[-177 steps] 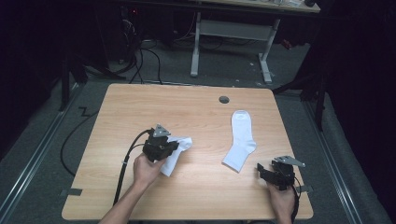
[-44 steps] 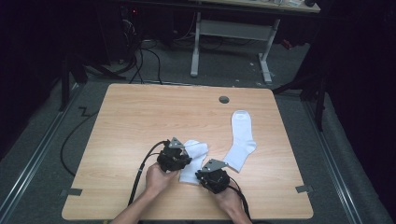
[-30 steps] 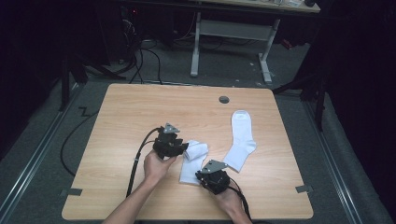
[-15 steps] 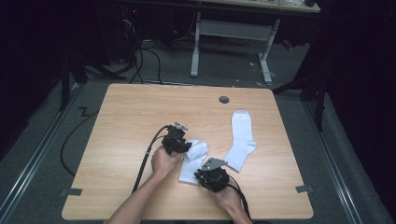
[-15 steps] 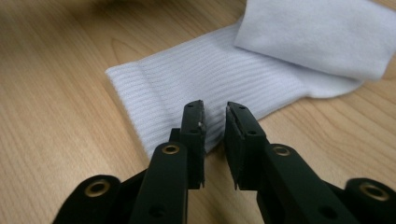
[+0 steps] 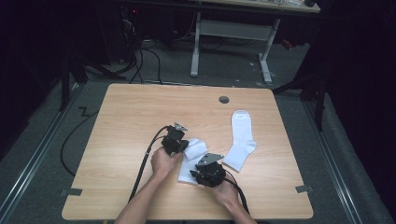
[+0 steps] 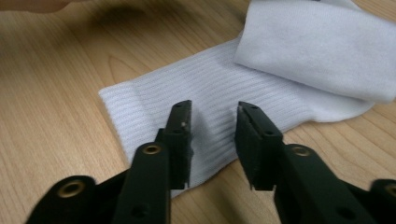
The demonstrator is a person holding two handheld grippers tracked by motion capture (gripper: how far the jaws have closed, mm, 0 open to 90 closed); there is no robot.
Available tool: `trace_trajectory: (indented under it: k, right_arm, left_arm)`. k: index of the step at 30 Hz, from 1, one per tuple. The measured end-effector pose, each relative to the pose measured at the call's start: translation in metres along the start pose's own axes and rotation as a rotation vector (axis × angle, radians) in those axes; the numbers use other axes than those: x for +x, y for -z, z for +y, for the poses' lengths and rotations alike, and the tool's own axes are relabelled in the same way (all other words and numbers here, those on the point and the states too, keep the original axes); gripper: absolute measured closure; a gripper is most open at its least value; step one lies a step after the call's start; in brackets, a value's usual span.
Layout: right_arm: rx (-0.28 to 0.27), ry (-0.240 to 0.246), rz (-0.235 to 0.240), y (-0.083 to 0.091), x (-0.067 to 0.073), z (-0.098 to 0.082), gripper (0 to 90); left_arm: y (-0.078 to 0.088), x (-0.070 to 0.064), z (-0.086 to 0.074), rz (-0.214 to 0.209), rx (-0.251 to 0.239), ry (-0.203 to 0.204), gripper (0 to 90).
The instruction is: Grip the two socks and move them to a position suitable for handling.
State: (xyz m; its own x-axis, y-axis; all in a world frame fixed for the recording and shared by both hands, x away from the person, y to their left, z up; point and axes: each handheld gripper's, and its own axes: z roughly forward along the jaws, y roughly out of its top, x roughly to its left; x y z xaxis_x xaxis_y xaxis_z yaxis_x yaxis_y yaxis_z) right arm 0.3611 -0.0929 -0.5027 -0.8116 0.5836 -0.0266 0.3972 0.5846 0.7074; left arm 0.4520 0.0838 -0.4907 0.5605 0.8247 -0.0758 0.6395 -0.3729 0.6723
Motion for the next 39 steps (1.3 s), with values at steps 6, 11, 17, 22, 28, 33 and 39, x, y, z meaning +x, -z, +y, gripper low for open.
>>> trace_trajectory:
  k: [6,11,17,22,28,33,39]
  right_arm:
    - [0.000,0.035,-0.002,0.005,-0.002,-0.006,83.3]
    - [-0.014,0.042,-0.007,0.009,-0.001,-0.009,85.1]
    - [-0.055,0.046,-0.008,0.023,0.001,-0.011,85.2]
    - [-0.059,0.039,-0.005,0.028,0.000,-0.020,85.1]
    - [-0.040,0.036,0.015,0.024,0.001,-0.026,83.9]
    - [-0.041,0.025,0.035,0.020,0.000,-0.025,80.2]
    - [-0.059,0.002,0.031,0.023,-0.003,-0.023,75.3]
  left_arm:
    - [0.017,0.006,0.005,0.009,-0.051,0.016,88.7]
    - [0.028,0.011,0.013,0.036,-0.084,0.022,88.8]
    - [0.034,0.020,0.015,0.066,-0.129,0.068,88.8]
    - [0.034,0.030,0.013,0.111,-0.124,0.087,88.6]
    - [0.027,0.039,0.008,0.162,-0.083,0.096,86.6]
    - [0.028,0.042,0.005,0.149,-0.090,0.134,68.6]
    - [0.034,0.022,-0.005,0.092,-0.104,0.065,61.8]
